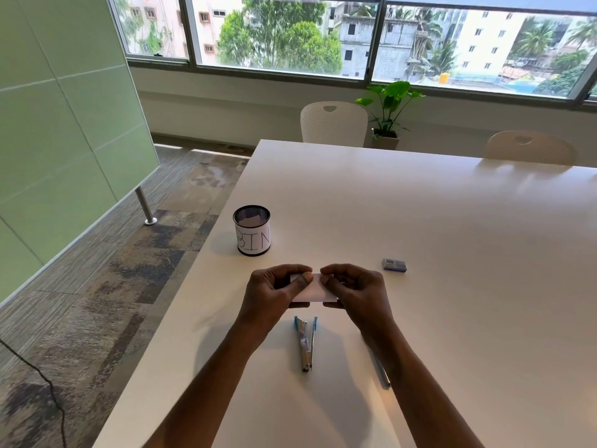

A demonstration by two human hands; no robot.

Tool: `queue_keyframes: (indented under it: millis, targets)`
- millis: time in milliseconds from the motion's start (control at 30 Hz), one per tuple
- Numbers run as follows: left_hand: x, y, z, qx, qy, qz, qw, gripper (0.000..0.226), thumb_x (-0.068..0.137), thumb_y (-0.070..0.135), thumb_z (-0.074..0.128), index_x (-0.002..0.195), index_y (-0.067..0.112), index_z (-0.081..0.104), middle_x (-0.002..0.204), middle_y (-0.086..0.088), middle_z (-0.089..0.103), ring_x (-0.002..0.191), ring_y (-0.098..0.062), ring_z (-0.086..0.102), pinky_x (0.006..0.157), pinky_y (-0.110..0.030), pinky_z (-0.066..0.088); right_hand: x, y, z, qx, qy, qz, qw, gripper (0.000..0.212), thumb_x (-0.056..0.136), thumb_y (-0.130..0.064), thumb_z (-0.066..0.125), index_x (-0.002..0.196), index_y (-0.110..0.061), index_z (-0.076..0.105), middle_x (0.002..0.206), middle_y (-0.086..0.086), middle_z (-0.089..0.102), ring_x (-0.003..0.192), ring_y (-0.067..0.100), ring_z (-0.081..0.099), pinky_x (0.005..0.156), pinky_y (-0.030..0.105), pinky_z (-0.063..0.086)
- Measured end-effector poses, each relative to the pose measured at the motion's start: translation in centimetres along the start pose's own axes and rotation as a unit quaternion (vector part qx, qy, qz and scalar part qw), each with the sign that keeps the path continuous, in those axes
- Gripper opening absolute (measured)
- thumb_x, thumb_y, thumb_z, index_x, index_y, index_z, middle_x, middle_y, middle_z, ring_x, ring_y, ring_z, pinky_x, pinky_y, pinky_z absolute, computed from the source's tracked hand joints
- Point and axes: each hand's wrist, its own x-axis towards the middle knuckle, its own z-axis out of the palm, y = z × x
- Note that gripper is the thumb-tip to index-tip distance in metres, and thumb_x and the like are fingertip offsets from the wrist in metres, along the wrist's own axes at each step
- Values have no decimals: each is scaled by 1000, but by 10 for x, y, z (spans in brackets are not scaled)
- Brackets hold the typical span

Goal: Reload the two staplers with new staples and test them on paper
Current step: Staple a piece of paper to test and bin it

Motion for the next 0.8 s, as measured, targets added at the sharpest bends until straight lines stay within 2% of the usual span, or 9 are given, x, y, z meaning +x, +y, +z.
queue_keyframes:
  millis: [133, 300, 600, 800]
  targets:
    - [-1, 1, -1, -4, -13, -3, 1000, 22, 84, 14, 75, 104, 20, 77, 111, -6, 72, 99, -24, 72, 75, -45, 63, -1, 1, 0, -7, 9, -20, 1000, 14, 87, -6, 73, 91, -18, 79, 95, 3, 76, 93, 21, 73, 67, 31, 61]
    - [-4, 3, -2, -22, -19, -9, 1000, 18, 85, 10, 74, 99, 21, 78, 108, -6, 74, 96, -23, 73, 71, -39, 63, -1, 2, 1, -22, 18, -28, 999, 17, 86, -7, 74, 89, -23, 80, 92, -1, 78, 94, 20, 72, 80, 39, 62]
    - [-8, 7, -10, 10, -82, -7, 997, 36, 83, 7, 75, 115, 20, 72, 112, -7, 71, 95, -23, 74, 75, -39, 63, -4, -2, 3, 7, 34, -24, 999, 18, 86, -4, 73, 87, -20, 80, 90, 2, 79, 88, 19, 74, 77, 34, 59]
    - [-8, 6, -13, 15, -95, -1, 995, 40, 79, 6, 79, 114, 24, 72, 106, -8, 73, 93, -25, 74, 76, -37, 62, -6, -3, 3, -1, 36, -22, 999, 18, 87, -7, 73, 85, -24, 79, 90, 1, 78, 89, 19, 72, 73, 30, 57]
